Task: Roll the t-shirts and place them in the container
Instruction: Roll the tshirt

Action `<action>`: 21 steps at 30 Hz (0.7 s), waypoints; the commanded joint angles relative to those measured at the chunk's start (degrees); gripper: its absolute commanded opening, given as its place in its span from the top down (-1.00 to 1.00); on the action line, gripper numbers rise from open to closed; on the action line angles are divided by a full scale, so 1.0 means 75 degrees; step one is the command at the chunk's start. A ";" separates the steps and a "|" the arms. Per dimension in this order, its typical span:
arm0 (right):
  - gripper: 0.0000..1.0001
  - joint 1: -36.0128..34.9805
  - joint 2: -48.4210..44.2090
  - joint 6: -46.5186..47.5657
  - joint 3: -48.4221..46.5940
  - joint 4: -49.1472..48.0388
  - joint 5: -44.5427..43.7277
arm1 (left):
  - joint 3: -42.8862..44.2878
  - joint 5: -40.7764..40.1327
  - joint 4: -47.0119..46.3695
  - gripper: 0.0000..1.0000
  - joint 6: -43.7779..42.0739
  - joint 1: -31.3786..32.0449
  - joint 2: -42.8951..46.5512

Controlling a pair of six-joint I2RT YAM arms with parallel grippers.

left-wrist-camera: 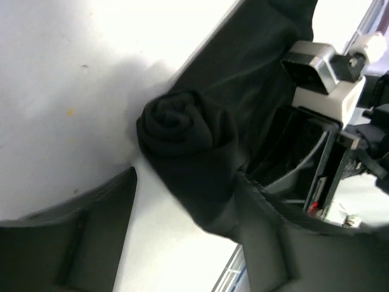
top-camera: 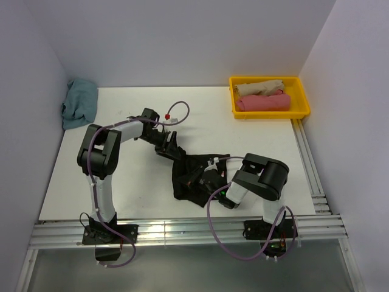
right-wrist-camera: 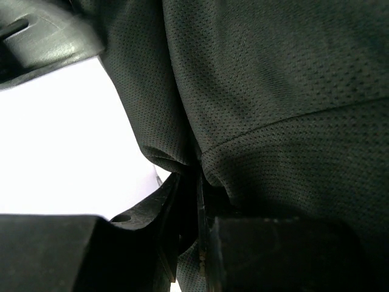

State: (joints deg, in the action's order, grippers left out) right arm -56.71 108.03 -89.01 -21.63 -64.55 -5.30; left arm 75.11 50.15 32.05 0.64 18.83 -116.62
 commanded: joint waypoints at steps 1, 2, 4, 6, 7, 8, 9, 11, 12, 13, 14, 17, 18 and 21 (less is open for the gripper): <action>0.73 -0.0033 0.0257 -0.0015 0.0247 0.0627 0.0379 | 0.0250 0.0029 -0.0266 -0.22 0.0134 0.0161 -0.0236; 0.73 -0.0033 0.0222 0.0020 0.0235 0.0708 0.0379 | 0.0355 -0.0123 -0.0254 -0.09 0.0287 0.0196 -0.0259; 0.73 0.0014 0.0151 0.0219 0.0130 0.0965 0.0402 | 0.0531 -0.0603 -0.0161 0.44 0.0371 0.0302 -0.0295; 0.71 0.0084 0.0023 0.0569 -0.0103 0.1527 0.0449 | 0.0917 -0.1536 0.0143 0.88 0.0535 0.0360 -0.0376; 0.69 0.0166 -0.0024 0.0699 -0.0209 0.1750 0.0472 | 0.1046 -0.1832 0.0260 0.98 0.0570 0.0372 -0.0400; 0.64 0.0213 -0.0141 0.0840 -0.0465 0.2274 0.0484 | 0.1256 -0.2183 0.0412 0.99 0.0686 0.0384 -0.0412; 0.62 0.0260 -0.0200 0.1177 -0.0688 0.2639 0.0530 | 0.1351 -0.2546 0.0495 0.99 0.0780 0.0384 -0.0412; 0.53 0.0377 -0.0376 0.1577 -0.1366 0.3810 0.0508 | 0.1586 -0.3532 0.0659 0.99 0.0956 0.0384 -0.0389; 0.48 0.0401 -0.0446 0.2020 -0.1625 0.4232 0.0438 | 0.1656 -0.3813 0.0718 0.99 0.0992 0.0384 -0.0365; 0.46 0.0436 -0.0493 0.2268 -0.1906 0.4665 0.0402 | 0.1819 -0.4268 0.0753 0.99 0.1143 0.0395 -0.0365; 0.46 0.0529 -0.0482 0.2723 -0.2455 0.5389 0.0367 | 0.1891 -0.4423 0.0812 0.99 0.1191 0.0384 -0.0353; 0.44 0.0798 -0.0342 0.3323 -0.3334 0.6214 0.0670 | 0.2114 -0.4846 0.0871 0.99 0.1449 0.0337 -0.0342; 0.45 0.0869 -0.0260 0.3627 -0.3536 0.6391 0.0672 | 0.2160 -0.4928 0.0917 0.99 0.1472 0.0337 -0.0365; 0.46 0.1104 0.0138 0.4168 -0.4205 0.6895 0.1256 | 0.2313 -0.5221 0.1046 0.99 0.1578 0.0267 -0.0459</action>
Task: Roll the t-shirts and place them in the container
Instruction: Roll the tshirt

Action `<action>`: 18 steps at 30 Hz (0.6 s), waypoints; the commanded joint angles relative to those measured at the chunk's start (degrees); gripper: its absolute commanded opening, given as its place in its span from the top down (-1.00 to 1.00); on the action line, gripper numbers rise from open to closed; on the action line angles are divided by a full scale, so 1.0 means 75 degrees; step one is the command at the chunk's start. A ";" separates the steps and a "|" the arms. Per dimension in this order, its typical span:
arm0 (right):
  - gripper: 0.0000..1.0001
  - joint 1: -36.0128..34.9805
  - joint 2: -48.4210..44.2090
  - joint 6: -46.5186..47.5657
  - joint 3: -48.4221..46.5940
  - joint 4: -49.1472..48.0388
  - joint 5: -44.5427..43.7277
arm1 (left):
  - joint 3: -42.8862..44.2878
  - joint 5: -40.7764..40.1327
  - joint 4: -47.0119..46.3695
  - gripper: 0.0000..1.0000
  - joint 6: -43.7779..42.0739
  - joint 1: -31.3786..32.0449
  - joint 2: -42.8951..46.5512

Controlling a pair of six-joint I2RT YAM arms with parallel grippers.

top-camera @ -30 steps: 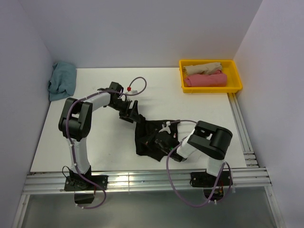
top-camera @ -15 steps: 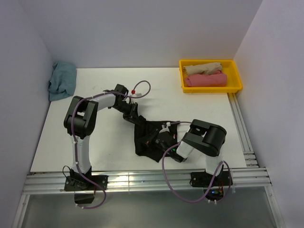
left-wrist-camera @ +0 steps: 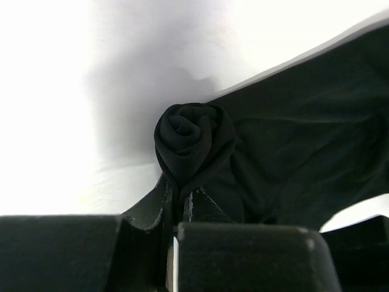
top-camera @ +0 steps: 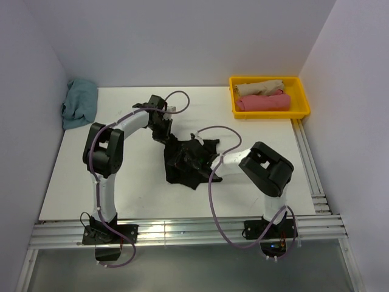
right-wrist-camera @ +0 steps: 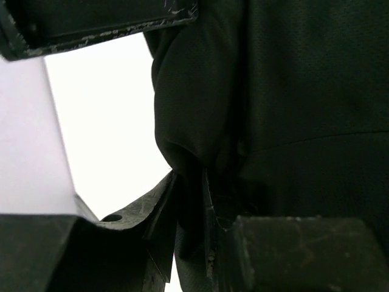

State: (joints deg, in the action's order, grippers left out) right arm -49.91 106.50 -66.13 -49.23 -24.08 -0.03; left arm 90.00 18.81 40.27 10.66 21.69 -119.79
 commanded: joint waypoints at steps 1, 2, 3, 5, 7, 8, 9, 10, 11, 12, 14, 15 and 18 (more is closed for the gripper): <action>0.47 0.0209 0.0506 0.1222 -0.0641 0.1569 0.0625 | 0.0271 -0.1078 -0.0038 0.99 0.0301 -0.0150 -0.0036; 0.48 0.0209 0.0554 0.1270 -0.0747 0.1697 0.0649 | 0.0212 -0.1124 -0.0061 0.99 0.0314 -0.0231 -0.0013; 0.48 0.0209 0.0577 0.1235 -0.0702 0.1652 0.0742 | 0.0165 -0.1160 -0.0073 0.99 0.0302 -0.0279 -0.0001; 0.48 0.0209 0.0589 0.0967 -0.0352 0.1196 0.0871 | 0.0059 -0.1230 -0.0049 0.99 0.0267 -0.0407 0.0034; 0.47 0.0163 0.0578 0.0756 -0.0105 0.0891 0.1000 | 0.0071 -0.1300 0.0009 0.99 0.0197 -0.0466 0.0034; 0.46 0.0139 0.0578 0.0557 0.0094 0.0716 0.1000 | 0.0082 -0.1347 0.0056 0.99 0.0173 -0.0478 -0.0012; 0.44 0.0093 0.0554 0.0451 0.0188 0.0610 0.0989 | 0.0094 -0.1359 0.0091 0.99 0.0185 -0.0478 -0.0024; 0.42 -0.0035 0.0508 0.0357 0.0282 0.0434 0.0931 | 0.0176 -0.1394 0.0126 0.99 0.0196 -0.0478 -0.0048; 0.35 -0.0106 0.0461 0.0171 0.0457 0.0352 0.0907 | 0.0234 -0.1371 0.0243 0.99 0.0208 -0.0478 -0.0129; 0.32 -0.0188 0.0414 0.0111 0.0528 0.0269 0.0884 | 0.0316 -0.1394 0.0290 0.99 0.0220 -0.0478 -0.0176; 0.19 -0.0469 0.0308 -0.0041 0.0681 0.0233 0.0708 | 0.0492 -0.1429 0.0395 0.99 0.0232 -0.0467 -0.0305; 0.17 -0.0575 0.0250 -0.0065 0.0728 0.0245 0.0649 | 0.0562 -0.1441 0.0431 0.99 0.0243 -0.0467 -0.0341; 0.12 -0.0915 0.0039 -0.0136 0.0845 0.0456 0.0427 | 0.0680 -0.1441 0.0501 0.99 0.0232 -0.0455 -0.0458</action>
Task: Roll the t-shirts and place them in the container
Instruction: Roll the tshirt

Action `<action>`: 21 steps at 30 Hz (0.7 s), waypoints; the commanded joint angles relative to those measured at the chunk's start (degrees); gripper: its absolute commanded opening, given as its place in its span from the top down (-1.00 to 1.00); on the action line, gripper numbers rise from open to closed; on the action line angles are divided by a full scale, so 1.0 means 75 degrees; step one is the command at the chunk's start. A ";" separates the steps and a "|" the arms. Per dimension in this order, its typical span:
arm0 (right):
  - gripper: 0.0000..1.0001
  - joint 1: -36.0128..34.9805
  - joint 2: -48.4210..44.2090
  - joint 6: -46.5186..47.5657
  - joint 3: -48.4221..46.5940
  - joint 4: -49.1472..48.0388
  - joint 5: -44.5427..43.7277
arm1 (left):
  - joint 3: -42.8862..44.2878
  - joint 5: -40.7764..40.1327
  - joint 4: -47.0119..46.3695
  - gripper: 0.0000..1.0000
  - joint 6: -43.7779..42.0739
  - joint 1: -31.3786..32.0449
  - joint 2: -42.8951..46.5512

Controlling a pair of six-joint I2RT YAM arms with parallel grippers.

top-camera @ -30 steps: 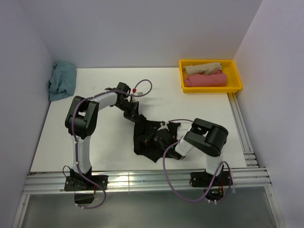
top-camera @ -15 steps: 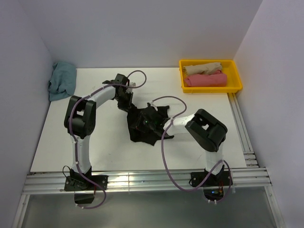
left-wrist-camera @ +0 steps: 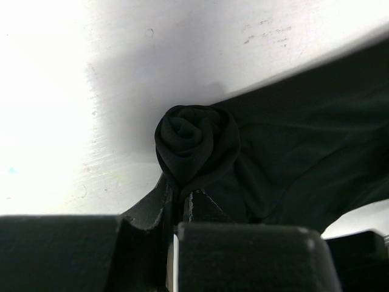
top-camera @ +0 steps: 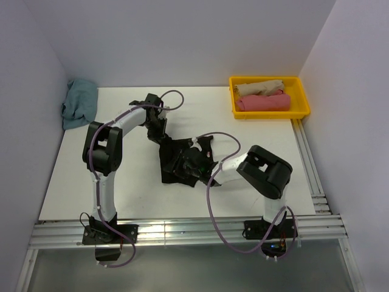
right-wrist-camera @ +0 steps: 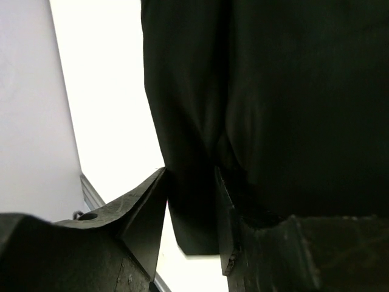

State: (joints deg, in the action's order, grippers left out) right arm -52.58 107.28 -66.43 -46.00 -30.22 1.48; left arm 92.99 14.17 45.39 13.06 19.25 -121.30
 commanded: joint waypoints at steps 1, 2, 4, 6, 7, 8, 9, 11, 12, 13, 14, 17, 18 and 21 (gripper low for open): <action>0.12 -0.0711 -0.0101 -0.0084 0.0414 0.1542 0.0074 | 0.0269 -0.0847 -0.0180 0.99 -0.0089 -0.0094 -0.0292; 0.12 -0.0782 -0.0125 -0.0037 0.0368 0.1777 -0.0032 | 0.0258 -0.0835 -0.0192 0.99 -0.0089 -0.0082 -0.0292; 0.12 -0.0946 -0.0253 0.0138 0.0123 0.2629 -0.0359 | 0.0187 -0.0788 -0.0227 0.99 -0.0089 -0.0035 -0.0280; 0.12 -0.1262 -0.0347 0.0244 -0.0042 0.3206 -0.0910 | 0.0176 -0.0788 -0.0216 0.99 -0.0089 0.0012 -0.0269; 0.12 -0.1356 -0.0394 0.0303 -0.0182 0.3673 -0.1028 | 0.0187 -0.0777 -0.0216 0.99 -0.0089 0.0024 -0.0280; 0.12 -0.1427 -0.0418 0.0361 -0.0253 0.3875 -0.1133 | 0.0199 -0.0777 -0.0216 0.99 -0.0089 0.0035 -0.0280; 0.13 -0.1508 -0.0464 0.0385 -0.0323 0.3969 -0.1297 | 0.0211 -0.0765 -0.0204 0.99 -0.0089 0.0047 -0.0292; 0.13 -0.1556 -0.0546 0.0432 -0.0429 0.4508 -0.1485 | 0.0234 -0.0741 -0.0192 0.99 -0.0089 0.0071 -0.0292; 0.13 -0.1591 -0.0686 0.0444 -0.0441 0.4602 -0.1590 | 0.0222 -0.0718 -0.0192 0.99 -0.0089 0.0082 -0.0292; 0.13 -0.1603 -0.0919 0.0455 -0.0464 0.4824 -0.1788 | 0.0199 -0.0730 -0.0192 0.99 -0.0112 0.0106 -0.0269; 0.12 -0.1603 -0.0922 0.0479 -0.0488 0.4953 -0.1790 | 0.0199 -0.0730 -0.0180 0.99 -0.0112 0.0129 -0.0257; 0.10 -0.1603 -0.1459 0.0619 -0.0792 0.5738 -0.2387 | 0.0187 -0.0695 -0.0157 0.99 -0.0147 0.0199 -0.0199; 0.09 -0.1615 -0.1716 0.0666 -0.0897 0.5902 -0.2481 | 0.0187 -0.0695 -0.0157 0.99 -0.0171 0.0211 -0.0187; 0.08 -0.1615 -0.2127 0.0865 -0.1331 0.6500 -0.2832 | 0.0187 -0.0671 -0.0122 0.99 -0.0194 0.0246 -0.0152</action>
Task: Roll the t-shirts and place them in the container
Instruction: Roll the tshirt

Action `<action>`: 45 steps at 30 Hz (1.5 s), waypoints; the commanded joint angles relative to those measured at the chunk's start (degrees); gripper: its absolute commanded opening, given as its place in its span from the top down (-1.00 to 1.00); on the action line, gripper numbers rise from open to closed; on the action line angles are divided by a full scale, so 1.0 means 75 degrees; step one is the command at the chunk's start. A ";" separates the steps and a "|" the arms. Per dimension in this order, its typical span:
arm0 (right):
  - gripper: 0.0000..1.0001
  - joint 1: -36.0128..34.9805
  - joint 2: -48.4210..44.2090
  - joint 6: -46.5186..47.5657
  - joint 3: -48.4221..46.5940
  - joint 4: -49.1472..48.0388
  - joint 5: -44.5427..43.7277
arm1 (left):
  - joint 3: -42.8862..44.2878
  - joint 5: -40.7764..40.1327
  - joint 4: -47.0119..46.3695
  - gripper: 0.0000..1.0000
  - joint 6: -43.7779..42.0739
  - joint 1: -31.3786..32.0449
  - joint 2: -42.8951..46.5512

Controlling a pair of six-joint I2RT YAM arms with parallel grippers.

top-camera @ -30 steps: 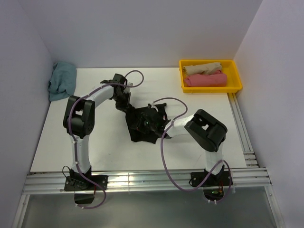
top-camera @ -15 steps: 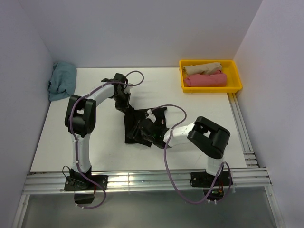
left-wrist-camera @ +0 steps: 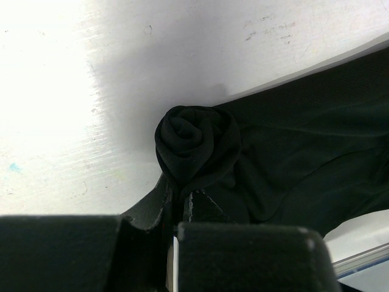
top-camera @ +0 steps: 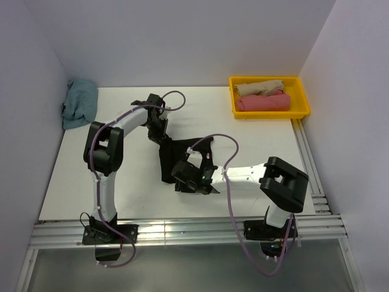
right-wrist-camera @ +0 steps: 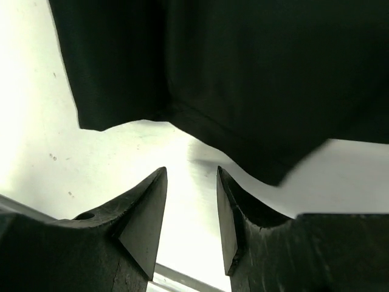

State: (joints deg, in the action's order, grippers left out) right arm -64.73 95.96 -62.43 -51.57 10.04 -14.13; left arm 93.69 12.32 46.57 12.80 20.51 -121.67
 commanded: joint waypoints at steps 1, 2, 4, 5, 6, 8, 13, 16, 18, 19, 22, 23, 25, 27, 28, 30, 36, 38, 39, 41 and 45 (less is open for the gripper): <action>0.08 -0.0006 -0.0677 0.0437 -0.0855 0.1435 -0.0996 | 0.0082 -0.0400 -0.0279 0.99 -0.0171 0.0089 -0.0090; 0.07 -0.0006 -0.0724 0.0473 -0.0986 0.1589 -0.1161 | 0.0082 -0.0377 -0.0291 0.99 -0.0171 0.0089 -0.0079; 0.00 0.0006 -0.0655 0.0636 -0.1501 0.1999 -0.1454 | 0.0071 -0.0365 -0.0279 0.99 -0.0183 0.0113 -0.0079; 0.00 0.0052 -0.0562 0.0718 -0.1712 0.2105 -0.1665 | 0.0082 -0.0353 -0.0279 0.99 -0.0183 0.0124 -0.0090; -0.02 0.0076 -0.0340 0.0812 -0.1934 0.2164 -0.1771 | 0.0094 -0.0353 -0.0268 0.99 -0.0183 0.0136 -0.0102; -0.07 0.0111 0.0012 0.1093 -0.2672 0.2375 -0.2203 | 0.0117 -0.0330 -0.0267 0.99 -0.0183 0.0171 -0.0137; -0.10 0.0170 0.1851 0.1596 -0.4861 0.3499 -0.3119 | 0.0223 -0.0306 -0.0209 0.99 -0.0206 0.0288 -0.0231; -0.12 0.0205 0.2578 0.1878 -0.5578 0.3583 -0.3319 | 0.0258 -0.0271 -0.0174 0.99 -0.0218 0.0323 -0.0254; -0.13 0.0263 0.3046 0.1891 -0.6047 0.3839 -0.3447 | 0.0258 -0.0283 -0.0185 0.99 -0.0218 0.0335 -0.0243; -0.13 0.0263 0.3176 0.1903 -0.6166 0.3899 -0.3518 | 0.0246 -0.0294 -0.0185 0.99 -0.0218 0.0347 -0.0231; -0.14 0.0310 0.3505 0.1984 -0.6366 0.3899 -0.3589 | 0.0223 -0.0283 -0.0197 0.99 -0.0218 0.0347 -0.0196; -0.14 0.0310 0.3622 0.1996 -0.6389 0.3876 -0.3577 | 0.0211 -0.0283 -0.0209 0.99 -0.0218 0.0347 -0.0184; -0.13 0.0299 0.3705 0.2020 -0.6460 0.3852 -0.3507 | 0.0199 -0.0306 -0.0209 0.99 -0.0206 0.0347 -0.0172; -0.14 0.0310 0.3775 0.1997 -0.6425 0.3771 -0.3436 | 0.0164 -0.0295 -0.0232 0.99 -0.0218 0.0347 -0.0161; -0.14 0.0299 0.3787 0.1996 -0.6413 0.3759 -0.3425 | 0.0164 -0.0295 -0.0244 0.99 -0.0218 0.0347 -0.0149; -0.14 0.0287 0.3810 0.1985 -0.6413 0.3747 -0.3413 | 0.0164 -0.0306 -0.0244 0.99 -0.0206 0.0347 -0.0160; -0.18 0.0240 0.3740 0.2043 -0.6378 0.3537 -0.3401 | 0.0211 -0.0306 -0.0221 0.99 -0.0206 0.0359 -0.0219; -0.19 0.0228 0.3926 0.2055 -0.6482 0.3594 -0.3413 | 0.0223 -0.0341 -0.0221 0.99 -0.0206 0.0359 -0.0231; -0.20 0.0240 0.4020 0.2067 -0.6646 0.3652 -0.3413 | 0.0223 -0.0330 -0.0221 0.99 -0.0206 0.0359 -0.0243; -0.20 0.0240 0.4219 0.2055 -0.6776 0.3805 -0.3425 | 0.0223 -0.0330 -0.0221 0.99 -0.0206 0.0370 -0.0243; -0.20 0.0228 0.4290 0.2090 -0.6670 0.3513 -0.3296 | 0.0223 -0.0330 -0.0221 0.99 -0.0206 0.0370 -0.0243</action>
State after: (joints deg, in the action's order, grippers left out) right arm -62.85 127.37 -47.24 -100.14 37.23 -37.47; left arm 94.52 10.63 46.33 11.70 22.59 -121.78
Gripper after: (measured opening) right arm 0.601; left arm 0.050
